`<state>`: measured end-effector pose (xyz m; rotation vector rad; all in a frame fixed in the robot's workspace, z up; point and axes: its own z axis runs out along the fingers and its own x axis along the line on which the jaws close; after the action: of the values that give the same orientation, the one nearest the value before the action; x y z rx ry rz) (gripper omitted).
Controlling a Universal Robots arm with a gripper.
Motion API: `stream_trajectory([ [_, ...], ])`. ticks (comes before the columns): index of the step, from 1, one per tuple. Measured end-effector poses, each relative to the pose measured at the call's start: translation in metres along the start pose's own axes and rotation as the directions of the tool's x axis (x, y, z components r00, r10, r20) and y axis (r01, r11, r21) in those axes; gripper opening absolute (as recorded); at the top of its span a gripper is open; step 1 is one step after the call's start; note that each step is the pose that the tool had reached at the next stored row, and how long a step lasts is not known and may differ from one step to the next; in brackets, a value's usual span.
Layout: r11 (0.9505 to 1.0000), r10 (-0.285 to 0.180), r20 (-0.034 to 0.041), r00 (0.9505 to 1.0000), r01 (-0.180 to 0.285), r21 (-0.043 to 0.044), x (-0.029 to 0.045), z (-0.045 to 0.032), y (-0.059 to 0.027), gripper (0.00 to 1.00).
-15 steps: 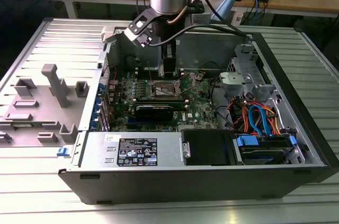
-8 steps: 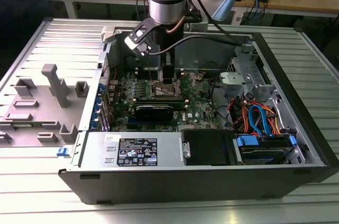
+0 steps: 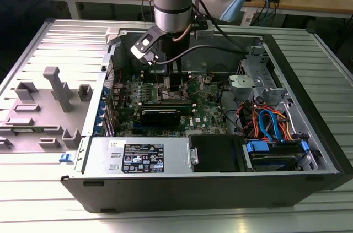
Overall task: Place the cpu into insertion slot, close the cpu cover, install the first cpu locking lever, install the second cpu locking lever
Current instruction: 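Place the cpu into insertion slot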
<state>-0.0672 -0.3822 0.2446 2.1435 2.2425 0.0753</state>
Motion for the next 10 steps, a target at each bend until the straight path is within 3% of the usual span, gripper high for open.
stream_trajectory([
  [5, 1.0000, 0.000, -0.0006, 1.0000, 0.000, -0.0003, 0.0001, 0.0008, -0.0002, 0.54],
  [10, 1.0000, -0.001, -0.0005, 1.0000, 0.001, -0.0002, 0.0002, 0.0067, -0.0028, 0.54],
])
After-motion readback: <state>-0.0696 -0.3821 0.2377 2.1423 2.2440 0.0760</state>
